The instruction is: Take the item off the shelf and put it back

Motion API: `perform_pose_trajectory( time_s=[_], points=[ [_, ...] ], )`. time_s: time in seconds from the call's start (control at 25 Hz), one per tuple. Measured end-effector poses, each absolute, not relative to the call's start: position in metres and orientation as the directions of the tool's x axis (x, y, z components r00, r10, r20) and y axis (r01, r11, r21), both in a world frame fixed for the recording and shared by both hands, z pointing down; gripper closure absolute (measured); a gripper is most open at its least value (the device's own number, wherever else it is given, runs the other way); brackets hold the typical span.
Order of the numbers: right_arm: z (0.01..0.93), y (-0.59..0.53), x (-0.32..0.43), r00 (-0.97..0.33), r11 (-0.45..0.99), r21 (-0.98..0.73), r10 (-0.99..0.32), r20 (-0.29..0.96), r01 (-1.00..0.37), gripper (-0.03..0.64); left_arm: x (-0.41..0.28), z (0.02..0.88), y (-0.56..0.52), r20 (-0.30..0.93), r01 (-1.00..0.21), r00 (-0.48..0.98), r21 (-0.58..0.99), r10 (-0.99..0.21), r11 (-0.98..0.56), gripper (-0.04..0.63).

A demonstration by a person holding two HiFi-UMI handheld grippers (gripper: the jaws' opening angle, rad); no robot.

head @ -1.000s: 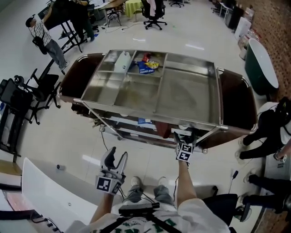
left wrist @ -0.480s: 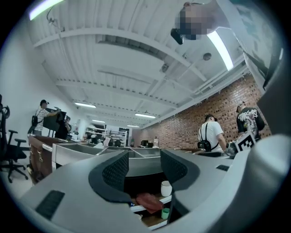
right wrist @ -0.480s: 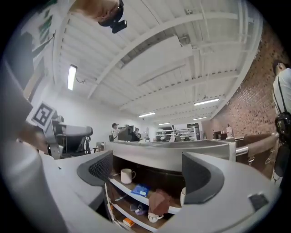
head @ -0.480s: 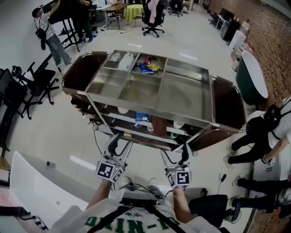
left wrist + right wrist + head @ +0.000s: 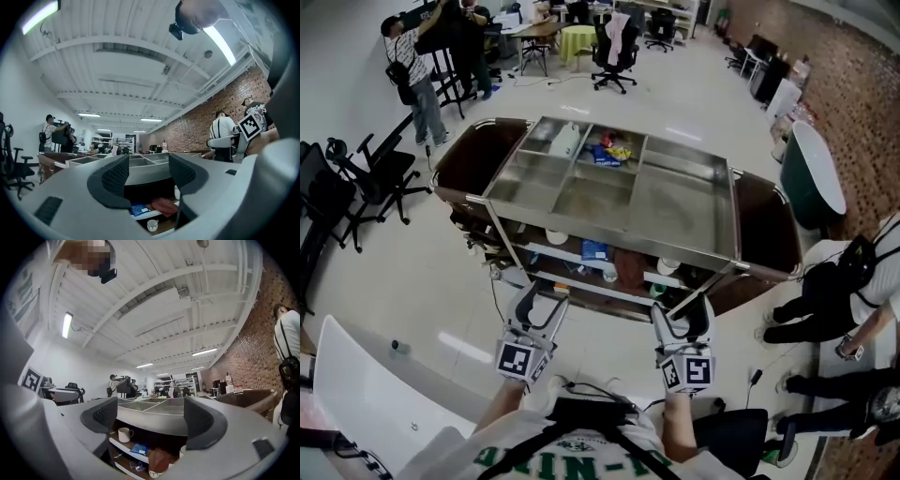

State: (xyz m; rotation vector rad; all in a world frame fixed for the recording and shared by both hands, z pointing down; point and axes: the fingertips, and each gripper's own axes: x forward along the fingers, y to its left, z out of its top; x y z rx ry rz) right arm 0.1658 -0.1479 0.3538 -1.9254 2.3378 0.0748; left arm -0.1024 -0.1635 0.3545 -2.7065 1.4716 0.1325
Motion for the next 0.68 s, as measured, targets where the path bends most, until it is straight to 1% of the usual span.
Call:
perform_pose_trajectory(
  time_s=[0.16,0.24,0.36,0.48,0.68],
  points=[
    [0.354,-0.15,0.168,-0.188,0.192,-0.026,-0.976,-0.113,-0.981,0.154,-0.112,0.353,-0.168,-0.107,-0.849,0.527,-0.005,-0.843,-0.529,0.327],
    [0.356,-0.151,0.171,-0.188,0.192,-0.031,-0.976,-0.108,-0.981,0.169,-0.115,0.356,-0.17,-0.115,-0.851,0.523,-0.026,-0.844,-0.524,0.327],
    [0.356,-0.151,0.18,-0.183,0.186,-0.027,-0.978,-0.1,-0.982,0.169,-0.118,0.362,-0.17,-0.12,-0.854,0.52,-0.061,-0.845,-0.517,0.327],
    [0.353,-0.151,0.182,-0.191,0.194,-0.024,-0.977,-0.097,-0.981,0.169,-0.121,0.364,-0.171,-0.117,-0.858,0.513,-0.056,-0.85,-0.51,0.327],
    [0.369,-0.152,0.171,-0.224,0.225,-0.044,-0.974,-0.026,-0.973,0.169,-0.124,0.365,-0.172,-0.112,-0.856,0.517,-0.044,-0.849,-0.516,0.327]
  ],
)
